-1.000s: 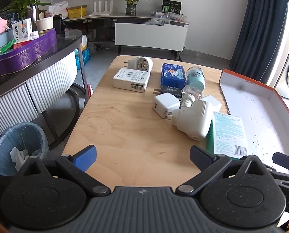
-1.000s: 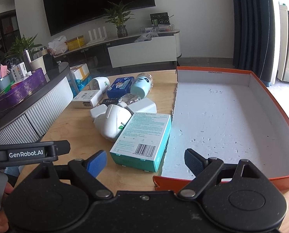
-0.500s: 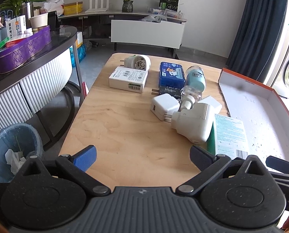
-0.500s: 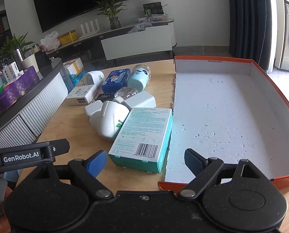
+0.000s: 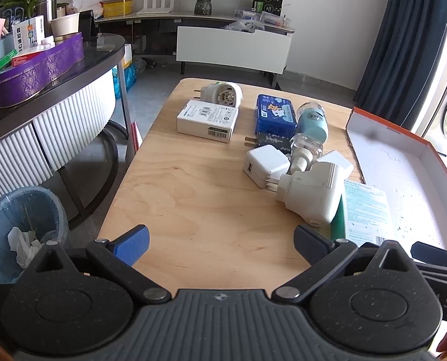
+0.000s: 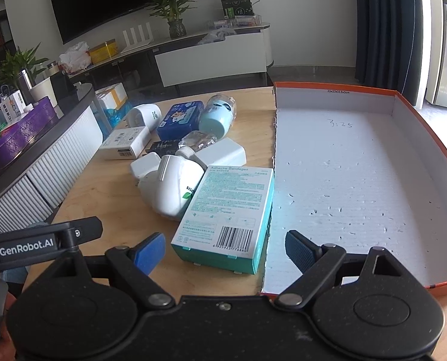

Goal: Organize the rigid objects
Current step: 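Move the right gripper toward the teal Adhesive Bandages box, then grasp the Adhesive Bandages box with the right gripper and lift it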

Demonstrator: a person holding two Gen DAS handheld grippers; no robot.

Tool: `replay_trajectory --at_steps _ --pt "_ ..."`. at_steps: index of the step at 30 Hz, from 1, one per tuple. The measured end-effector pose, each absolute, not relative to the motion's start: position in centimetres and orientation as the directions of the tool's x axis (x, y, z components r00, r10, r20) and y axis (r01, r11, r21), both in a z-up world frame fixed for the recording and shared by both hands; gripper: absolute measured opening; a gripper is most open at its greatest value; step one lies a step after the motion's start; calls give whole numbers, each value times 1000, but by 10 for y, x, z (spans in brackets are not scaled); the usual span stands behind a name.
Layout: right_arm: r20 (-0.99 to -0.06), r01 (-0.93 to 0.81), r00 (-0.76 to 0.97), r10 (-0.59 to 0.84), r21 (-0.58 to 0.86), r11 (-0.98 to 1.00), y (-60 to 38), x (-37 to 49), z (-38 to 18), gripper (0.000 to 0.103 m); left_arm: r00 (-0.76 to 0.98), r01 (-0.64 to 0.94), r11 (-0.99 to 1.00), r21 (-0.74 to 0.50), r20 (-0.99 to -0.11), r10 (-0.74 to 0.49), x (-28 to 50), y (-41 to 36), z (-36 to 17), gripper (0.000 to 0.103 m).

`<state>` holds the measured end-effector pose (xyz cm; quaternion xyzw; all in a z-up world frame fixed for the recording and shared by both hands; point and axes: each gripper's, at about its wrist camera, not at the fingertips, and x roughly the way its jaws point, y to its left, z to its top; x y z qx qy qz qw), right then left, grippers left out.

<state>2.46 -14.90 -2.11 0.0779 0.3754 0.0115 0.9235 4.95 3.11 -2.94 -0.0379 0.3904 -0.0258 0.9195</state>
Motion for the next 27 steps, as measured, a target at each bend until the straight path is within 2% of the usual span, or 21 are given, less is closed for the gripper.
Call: replay_trajectory --at_steps 18,27 --pt "-741 80 670 40 126 989 -140 55 -33 102 688 6 994 -105 -722 -81 56 42 -35 103" --pt "-801 119 599 -3 85 989 -126 87 -41 101 684 6 995 -100 -726 -77 61 43 -36 103"
